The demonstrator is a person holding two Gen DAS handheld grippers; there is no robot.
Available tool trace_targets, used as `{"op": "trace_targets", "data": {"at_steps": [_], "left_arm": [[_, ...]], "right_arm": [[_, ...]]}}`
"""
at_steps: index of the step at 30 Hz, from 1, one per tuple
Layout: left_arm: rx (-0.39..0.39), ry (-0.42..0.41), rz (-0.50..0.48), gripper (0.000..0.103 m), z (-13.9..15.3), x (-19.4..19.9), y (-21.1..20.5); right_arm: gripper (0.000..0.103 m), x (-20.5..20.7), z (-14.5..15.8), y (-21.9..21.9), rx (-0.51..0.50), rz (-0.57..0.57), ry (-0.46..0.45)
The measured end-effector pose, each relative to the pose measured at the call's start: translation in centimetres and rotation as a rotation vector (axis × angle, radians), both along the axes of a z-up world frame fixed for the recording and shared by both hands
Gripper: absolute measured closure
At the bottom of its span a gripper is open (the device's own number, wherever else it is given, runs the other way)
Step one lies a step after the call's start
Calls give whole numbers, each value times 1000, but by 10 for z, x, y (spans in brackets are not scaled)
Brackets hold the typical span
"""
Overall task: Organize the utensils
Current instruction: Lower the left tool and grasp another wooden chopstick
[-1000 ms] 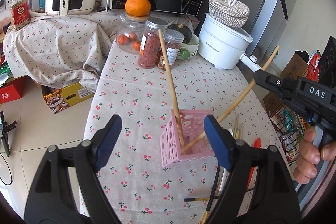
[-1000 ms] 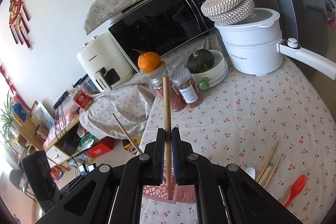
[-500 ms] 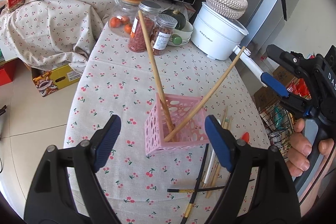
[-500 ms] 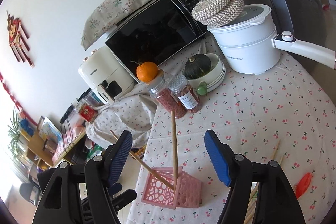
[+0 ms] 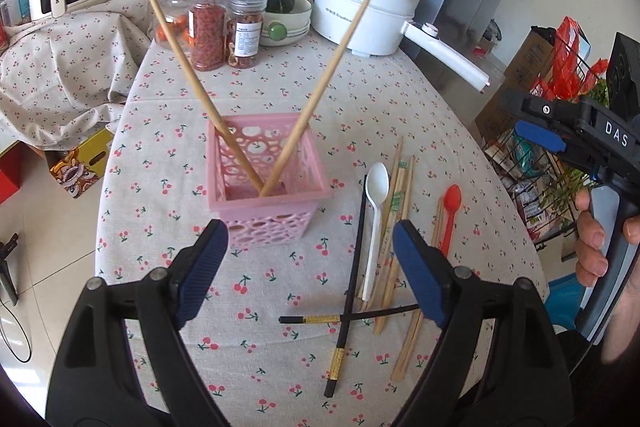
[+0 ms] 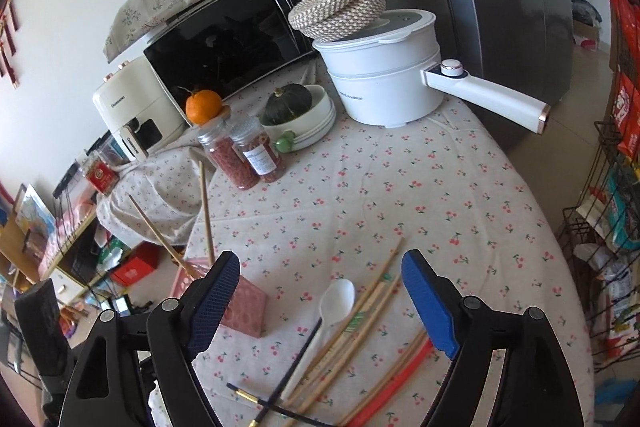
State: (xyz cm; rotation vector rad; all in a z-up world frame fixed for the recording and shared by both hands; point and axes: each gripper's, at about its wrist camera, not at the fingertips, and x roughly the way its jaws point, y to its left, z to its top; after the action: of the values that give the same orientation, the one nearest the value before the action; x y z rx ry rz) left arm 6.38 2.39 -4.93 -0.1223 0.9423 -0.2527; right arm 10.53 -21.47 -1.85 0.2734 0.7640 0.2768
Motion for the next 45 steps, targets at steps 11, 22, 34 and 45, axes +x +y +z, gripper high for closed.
{"op": "trace_targets", "data": {"at_steps": [11,22,34,45], "left_arm": [[97,86,-158,19,-18,-3,-68],[-37,263,-234,63,-52,20,-116],[67,331,-293,91,-83,34,-161],[129,368,-308,90,-90,54,-173]], "right_arm": [[18,-14,-24,-42,-56,-78,144],[18,-16,-46,-83,-58,-146,242],[18,-8,-64,-113,36,-185,329],[18,-2,-71,-112,7,-182,350]]}}
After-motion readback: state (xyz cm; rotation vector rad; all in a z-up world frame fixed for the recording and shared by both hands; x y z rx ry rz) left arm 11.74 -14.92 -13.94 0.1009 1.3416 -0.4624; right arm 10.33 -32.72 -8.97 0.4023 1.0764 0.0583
